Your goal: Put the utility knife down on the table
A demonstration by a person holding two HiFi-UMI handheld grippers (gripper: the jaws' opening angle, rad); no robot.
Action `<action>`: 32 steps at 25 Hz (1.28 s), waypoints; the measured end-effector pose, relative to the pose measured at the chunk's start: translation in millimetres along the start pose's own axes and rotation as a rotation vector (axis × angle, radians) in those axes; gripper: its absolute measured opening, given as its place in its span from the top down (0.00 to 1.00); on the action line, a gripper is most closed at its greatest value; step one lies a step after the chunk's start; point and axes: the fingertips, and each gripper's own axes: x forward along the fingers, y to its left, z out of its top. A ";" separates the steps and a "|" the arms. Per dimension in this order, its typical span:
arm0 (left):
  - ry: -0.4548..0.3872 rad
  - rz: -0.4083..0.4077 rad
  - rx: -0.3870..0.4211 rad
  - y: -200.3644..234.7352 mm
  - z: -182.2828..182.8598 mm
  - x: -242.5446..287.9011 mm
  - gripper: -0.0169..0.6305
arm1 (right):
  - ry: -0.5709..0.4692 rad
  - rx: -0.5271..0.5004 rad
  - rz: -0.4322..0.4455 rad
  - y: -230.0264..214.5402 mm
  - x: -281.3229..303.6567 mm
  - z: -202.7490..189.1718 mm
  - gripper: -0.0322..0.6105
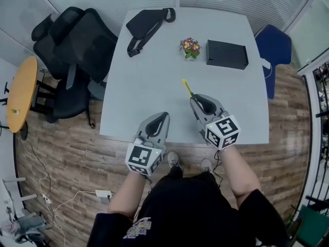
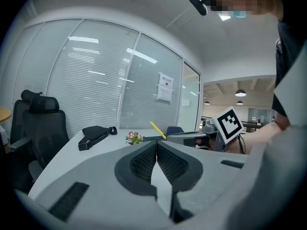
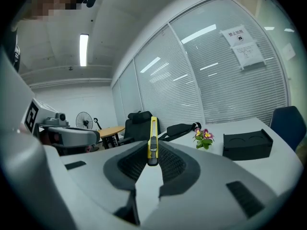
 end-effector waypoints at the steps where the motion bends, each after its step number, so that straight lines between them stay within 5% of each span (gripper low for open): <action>1: 0.005 -0.008 -0.002 3.5 -2.2 2.0 0.96 | 0.011 0.002 -0.007 -2.0 5.4 -4.8 0.84; 32: 0.142 -0.116 -0.106 34.1 -80.6 21.0 0.96 | 0.447 0.070 -0.141 -49.3 82.4 -190.3 0.84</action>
